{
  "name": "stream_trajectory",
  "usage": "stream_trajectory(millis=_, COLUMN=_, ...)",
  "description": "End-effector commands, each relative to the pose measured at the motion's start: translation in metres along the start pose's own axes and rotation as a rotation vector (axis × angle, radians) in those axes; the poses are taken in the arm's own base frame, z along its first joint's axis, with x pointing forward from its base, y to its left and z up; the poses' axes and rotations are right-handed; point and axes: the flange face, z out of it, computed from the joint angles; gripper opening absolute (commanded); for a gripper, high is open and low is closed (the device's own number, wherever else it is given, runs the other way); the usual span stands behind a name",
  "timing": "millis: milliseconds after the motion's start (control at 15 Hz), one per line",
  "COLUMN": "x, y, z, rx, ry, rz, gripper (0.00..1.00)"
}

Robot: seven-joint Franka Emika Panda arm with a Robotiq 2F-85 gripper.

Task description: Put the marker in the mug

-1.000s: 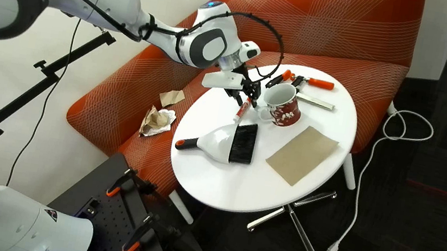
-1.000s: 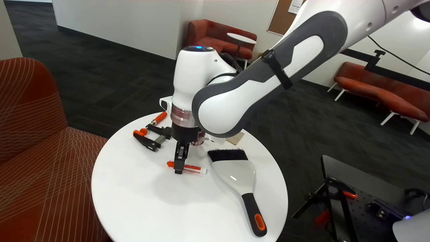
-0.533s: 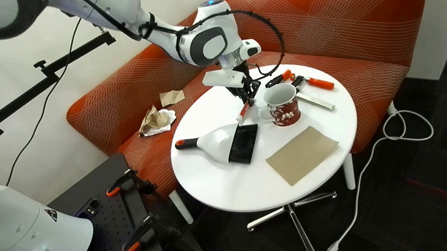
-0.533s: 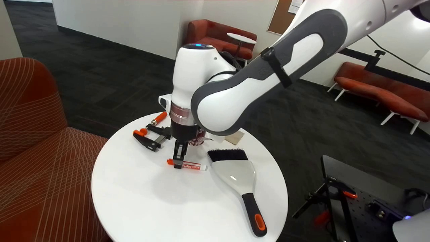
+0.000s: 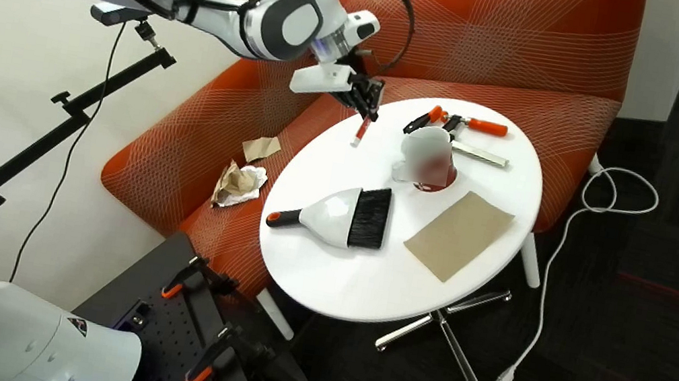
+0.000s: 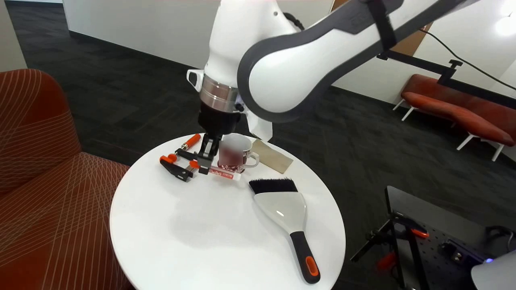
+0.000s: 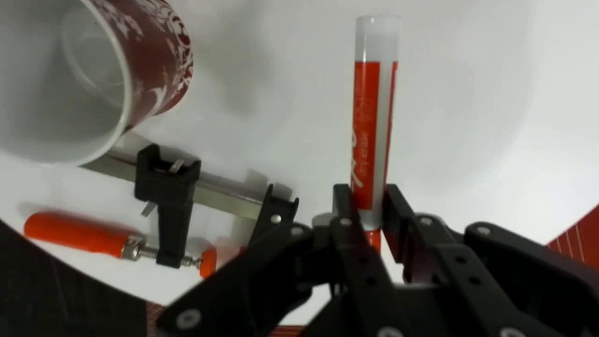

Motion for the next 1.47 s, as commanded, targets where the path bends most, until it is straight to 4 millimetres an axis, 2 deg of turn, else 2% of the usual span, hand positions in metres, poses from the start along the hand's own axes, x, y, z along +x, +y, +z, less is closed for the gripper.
stream_trajectory(millis=0, x=-0.016, y=-0.008, z=-0.062, rx=-0.039, ry=0.028, rz=0.024, gripper=0.06)
stream_trajectory(millis=267, x=-0.028, y=-0.008, z=-0.110, rx=-0.068, ry=0.069, rz=0.032, gripper=0.06)
stream_trajectory(millis=533, x=-0.038, y=-0.017, z=-0.142, rx=-0.068, ry=0.101, rz=0.007, gripper=0.06)
stream_trajectory(millis=600, x=-0.024, y=-0.007, z=-0.126, rx=-0.059, ry=0.104, rz=0.012, gripper=0.19)
stream_trajectory(millis=733, x=-0.028, y=-0.012, z=-0.136, rx=-0.060, ry=0.110, rz=0.006, gripper=0.19)
stream_trajectory(millis=1000, x=-0.032, y=-0.014, z=-0.135, rx=-0.058, ry=0.105, rz=0.004, gripper=0.19)
stream_trajectory(millis=1067, x=-0.032, y=-0.014, z=-0.134, rx=-0.058, ry=0.104, rz=0.004, gripper=0.05)
stream_trajectory(millis=1400, x=-0.026, y=-0.007, z=-0.135, rx=-0.123, ry=0.222, rz=0.135, gripper=0.05)
